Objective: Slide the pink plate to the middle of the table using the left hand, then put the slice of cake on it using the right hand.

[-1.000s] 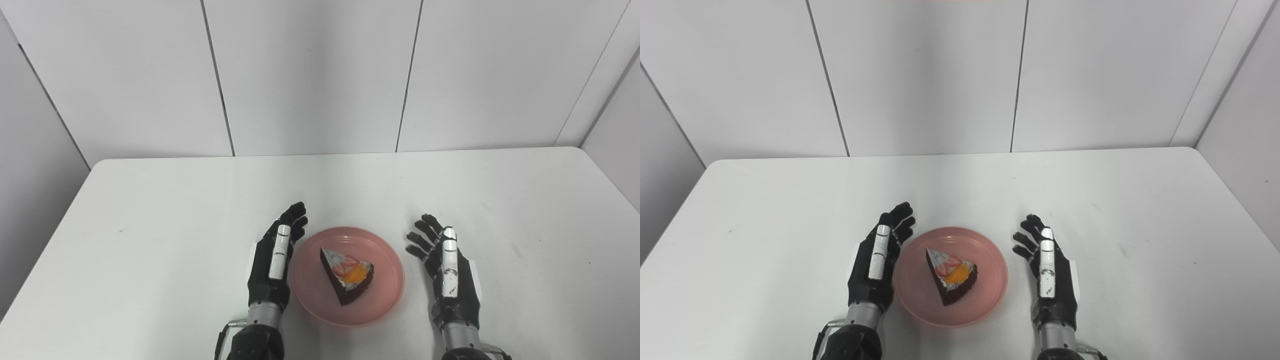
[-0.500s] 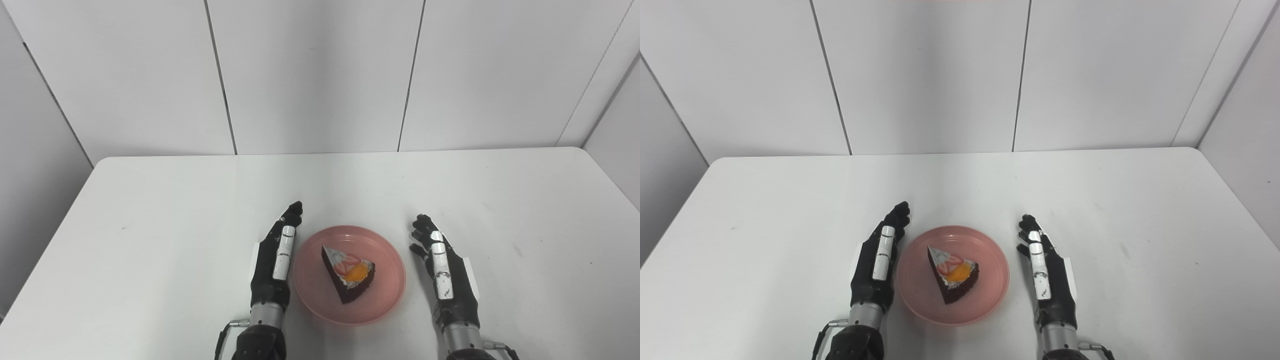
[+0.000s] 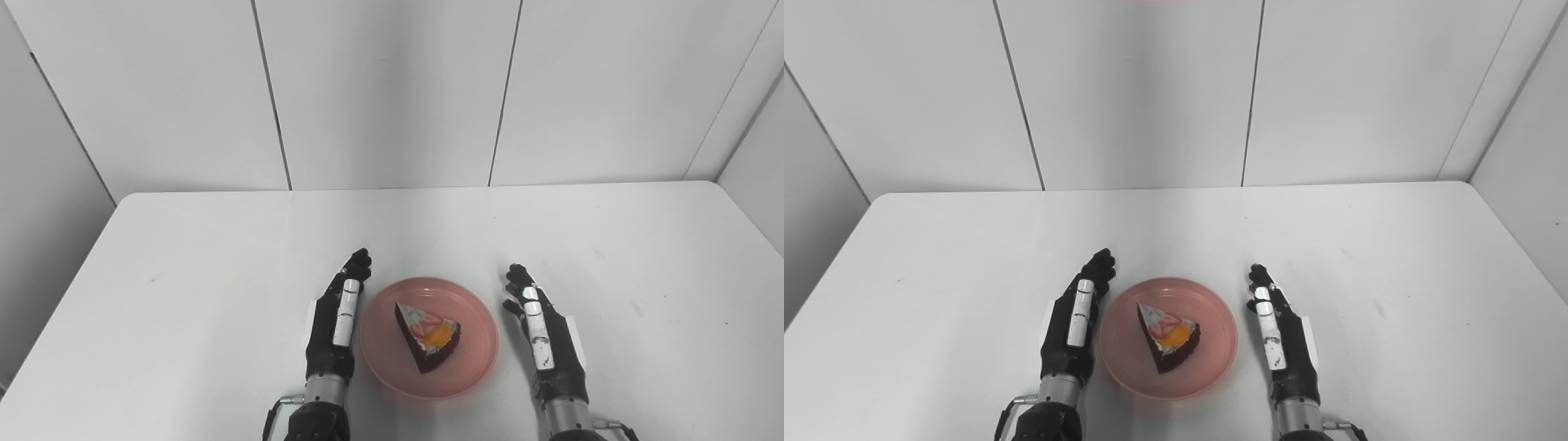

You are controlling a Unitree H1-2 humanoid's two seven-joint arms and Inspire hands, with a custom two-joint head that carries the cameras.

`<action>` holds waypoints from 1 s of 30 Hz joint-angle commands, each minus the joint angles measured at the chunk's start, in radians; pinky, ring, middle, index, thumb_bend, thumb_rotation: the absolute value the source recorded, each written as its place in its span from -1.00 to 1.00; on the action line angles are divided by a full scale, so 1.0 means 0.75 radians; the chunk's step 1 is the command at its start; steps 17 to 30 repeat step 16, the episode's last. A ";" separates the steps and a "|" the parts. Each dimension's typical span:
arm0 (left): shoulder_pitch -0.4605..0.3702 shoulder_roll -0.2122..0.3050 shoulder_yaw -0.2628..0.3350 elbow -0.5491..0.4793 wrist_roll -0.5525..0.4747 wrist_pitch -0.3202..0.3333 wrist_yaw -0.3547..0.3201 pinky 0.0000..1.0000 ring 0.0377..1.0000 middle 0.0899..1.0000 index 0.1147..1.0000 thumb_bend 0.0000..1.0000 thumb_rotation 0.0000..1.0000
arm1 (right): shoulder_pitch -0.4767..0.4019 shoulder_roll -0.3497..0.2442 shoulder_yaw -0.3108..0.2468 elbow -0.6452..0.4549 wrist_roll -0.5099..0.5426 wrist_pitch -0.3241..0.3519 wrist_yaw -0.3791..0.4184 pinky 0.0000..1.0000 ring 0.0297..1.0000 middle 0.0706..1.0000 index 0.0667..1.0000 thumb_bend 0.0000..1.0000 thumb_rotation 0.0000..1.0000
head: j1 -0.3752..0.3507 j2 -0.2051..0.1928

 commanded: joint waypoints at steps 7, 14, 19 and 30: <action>0.129 -0.081 0.005 0.063 -0.020 0.076 0.027 0.86 0.76 0.66 0.44 0.42 0.76 | 0.050 0.049 -0.024 0.022 0.075 0.129 0.007 0.86 0.78 0.77 0.72 0.57 1.00 | 0.007 0.002; 0.125 -0.070 -0.004 0.065 0.007 0.060 0.036 0.92 0.84 0.80 0.54 0.39 0.81 | 0.054 0.058 -0.035 0.003 0.097 0.178 0.007 0.86 0.80 0.80 0.78 0.48 1.00 | 0.006 0.003; 0.126 -0.070 -0.007 0.065 0.014 0.053 0.039 0.93 0.89 0.85 0.59 0.38 0.83 | 0.055 0.060 -0.038 -0.001 0.117 0.188 0.014 0.88 0.81 0.81 0.79 0.48 1.00 | 0.006 0.003; 0.126 -0.070 -0.007 0.065 0.014 0.053 0.039 0.93 0.89 0.85 0.59 0.38 0.83 | 0.055 0.060 -0.038 -0.001 0.117 0.188 0.014 0.88 0.81 0.81 0.79 0.48 1.00 | 0.006 0.003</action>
